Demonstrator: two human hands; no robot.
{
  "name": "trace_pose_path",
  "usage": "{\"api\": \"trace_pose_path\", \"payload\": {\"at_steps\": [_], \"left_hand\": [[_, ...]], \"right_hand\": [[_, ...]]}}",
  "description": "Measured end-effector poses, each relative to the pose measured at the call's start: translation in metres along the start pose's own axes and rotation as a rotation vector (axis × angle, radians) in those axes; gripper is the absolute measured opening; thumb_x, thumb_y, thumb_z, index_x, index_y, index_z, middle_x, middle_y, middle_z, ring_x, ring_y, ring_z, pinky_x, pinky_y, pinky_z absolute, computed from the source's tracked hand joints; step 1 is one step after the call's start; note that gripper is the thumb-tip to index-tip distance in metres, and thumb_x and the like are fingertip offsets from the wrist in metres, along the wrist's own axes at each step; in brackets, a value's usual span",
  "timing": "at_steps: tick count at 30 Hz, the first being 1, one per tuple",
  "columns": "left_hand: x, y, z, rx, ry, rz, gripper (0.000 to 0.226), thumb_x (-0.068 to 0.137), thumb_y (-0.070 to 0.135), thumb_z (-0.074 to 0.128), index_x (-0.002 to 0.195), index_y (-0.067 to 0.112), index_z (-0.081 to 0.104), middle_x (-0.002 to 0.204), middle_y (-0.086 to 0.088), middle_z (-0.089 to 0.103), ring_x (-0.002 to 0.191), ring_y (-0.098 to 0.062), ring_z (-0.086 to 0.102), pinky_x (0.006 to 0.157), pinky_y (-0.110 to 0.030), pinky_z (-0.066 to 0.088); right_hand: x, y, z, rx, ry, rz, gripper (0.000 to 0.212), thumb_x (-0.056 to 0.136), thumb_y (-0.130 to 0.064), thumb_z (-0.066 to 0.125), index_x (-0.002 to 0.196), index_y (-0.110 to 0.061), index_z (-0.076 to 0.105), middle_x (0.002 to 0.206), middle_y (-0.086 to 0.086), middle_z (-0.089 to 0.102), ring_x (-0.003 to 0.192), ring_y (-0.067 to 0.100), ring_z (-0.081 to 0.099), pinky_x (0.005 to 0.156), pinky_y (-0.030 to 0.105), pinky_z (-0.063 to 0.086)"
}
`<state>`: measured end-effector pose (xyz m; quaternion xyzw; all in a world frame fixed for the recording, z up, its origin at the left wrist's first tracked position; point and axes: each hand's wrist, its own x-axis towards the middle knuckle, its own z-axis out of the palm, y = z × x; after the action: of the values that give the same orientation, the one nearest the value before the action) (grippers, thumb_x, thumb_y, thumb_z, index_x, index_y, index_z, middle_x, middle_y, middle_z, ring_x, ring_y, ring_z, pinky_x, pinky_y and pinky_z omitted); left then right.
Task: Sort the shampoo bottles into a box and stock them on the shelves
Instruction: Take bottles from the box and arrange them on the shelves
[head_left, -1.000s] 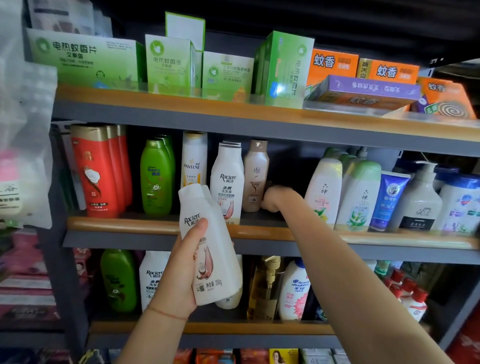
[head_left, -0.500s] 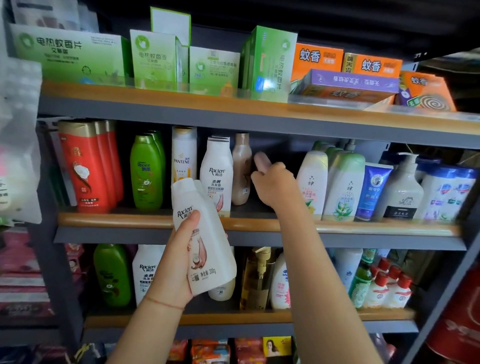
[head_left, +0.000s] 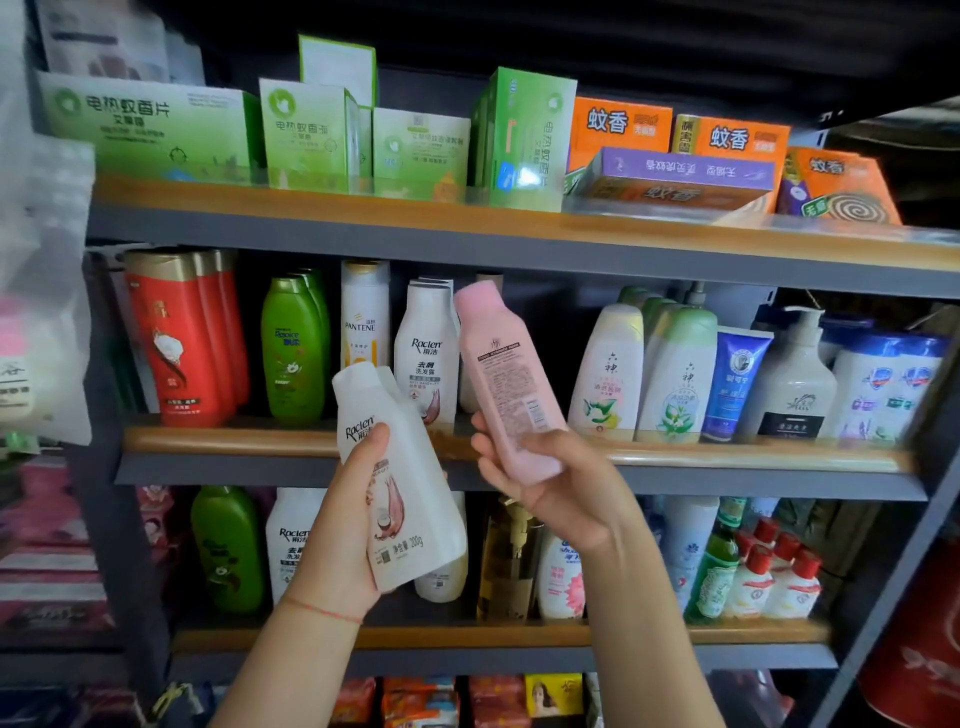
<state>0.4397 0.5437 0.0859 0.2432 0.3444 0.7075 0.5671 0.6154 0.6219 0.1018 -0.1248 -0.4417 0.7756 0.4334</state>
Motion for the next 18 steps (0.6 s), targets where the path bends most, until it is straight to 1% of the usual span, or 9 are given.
{"api": "trace_pose_path", "payload": {"at_steps": [3,5,7,9,11,12,14,16,18], "left_hand": [[-0.001,-0.003,0.003,0.004,0.007,0.040,0.033,0.088,0.042,0.061,0.110,0.018,0.067,0.077,-0.004,0.076,0.062,-0.015,0.073,0.051,-0.029,0.059],[-0.003,-0.004,0.005,0.009,0.013,0.053,0.024,0.093,0.040,0.058,0.104,0.021,0.067,0.073,-0.001,0.076,0.059,-0.013,0.072,0.048,-0.027,0.057],[-0.004,-0.004,0.006,0.023,0.012,0.047,0.026,0.092,0.042,0.059,0.106,0.021,0.067,0.076,-0.002,0.076,0.062,-0.015,0.073,0.050,-0.029,0.059],[-0.006,-0.004,0.005,0.028,0.007,0.043,0.032,0.089,0.045,0.061,0.107,0.020,0.068,0.080,-0.006,0.076,0.065,-0.017,0.073,0.055,-0.033,0.061],[-0.008,-0.002,0.006,0.032,0.006,0.041,0.039,0.082,0.047,0.064,0.108,0.019,0.069,0.084,-0.011,0.076,0.068,-0.020,0.074,0.061,-0.036,0.062],[-0.009,-0.002,0.007,0.037,0.009,0.036,0.044,0.078,0.049,0.065,0.110,0.019,0.069,0.087,-0.012,0.076,0.070,-0.021,0.074,0.064,-0.037,0.062],[-0.011,0.000,0.008,0.039,0.015,0.022,0.054,0.072,0.051,0.067,0.115,0.018,0.069,0.094,-0.015,0.075,0.074,-0.023,0.074,0.070,-0.039,0.061],[-0.012,0.001,0.009,0.024,0.025,0.022,0.058,0.070,0.050,0.069,0.118,0.018,0.068,0.099,-0.016,0.075,0.077,-0.023,0.074,0.071,-0.040,0.062],[-0.013,0.002,0.011,0.001,0.034,0.026,0.060,0.069,0.049,0.069,0.119,0.017,0.067,0.104,-0.017,0.073,0.078,-0.024,0.073,0.069,-0.041,0.061]], "right_hand": [[-0.003,0.013,0.003,0.089,-0.159,0.010,0.076,0.072,-0.006,0.080,0.140,0.000,0.046,0.119,0.022,0.062,0.091,0.026,0.066,0.072,0.033,0.057],[-0.005,0.017,0.005,0.162,-0.320,-0.017,0.072,0.081,-0.001,0.069,0.146,-0.004,0.038,0.126,0.024,0.055,0.093,0.026,0.060,0.073,0.031,0.053],[-0.006,0.018,0.008,0.271,-0.428,-0.019,0.067,0.088,-0.004,0.060,0.148,-0.007,0.031,0.128,0.025,0.049,0.093,0.026,0.057,0.072,0.030,0.051],[-0.006,0.016,0.009,0.377,-0.479,-0.002,0.058,0.096,-0.028,0.054,0.146,-0.008,0.032,0.123,0.023,0.048,0.087,0.024,0.054,0.065,0.027,0.048],[-0.007,0.009,0.009,0.395,-0.475,0.001,0.059,0.100,-0.050,0.040,0.144,-0.010,0.037,0.118,0.020,0.049,0.085,0.023,0.050,0.065,0.027,0.043],[-0.007,0.004,0.010,0.362,-0.436,-0.019,0.060,0.101,-0.053,0.036,0.144,-0.011,0.039,0.117,0.019,0.051,0.087,0.023,0.051,0.068,0.028,0.044],[-0.007,-0.005,0.012,0.193,-0.220,-0.144,0.057,0.099,-0.047,0.045,0.144,-0.012,0.043,0.114,0.017,0.056,0.092,0.024,0.057,0.077,0.032,0.051],[-0.002,-0.010,0.013,-0.139,0.067,-0.333,0.052,0.091,-0.036,0.062,0.137,-0.014,0.050,0.111,0.013,0.063,0.098,0.025,0.064,0.084,0.040,0.056],[0.006,-0.011,0.019,-0.539,0.291,-0.466,0.048,0.084,-0.029,0.071,0.127,-0.017,0.053,0.109,0.005,0.066,0.100,0.020,0.066,0.086,0.042,0.057]]}}
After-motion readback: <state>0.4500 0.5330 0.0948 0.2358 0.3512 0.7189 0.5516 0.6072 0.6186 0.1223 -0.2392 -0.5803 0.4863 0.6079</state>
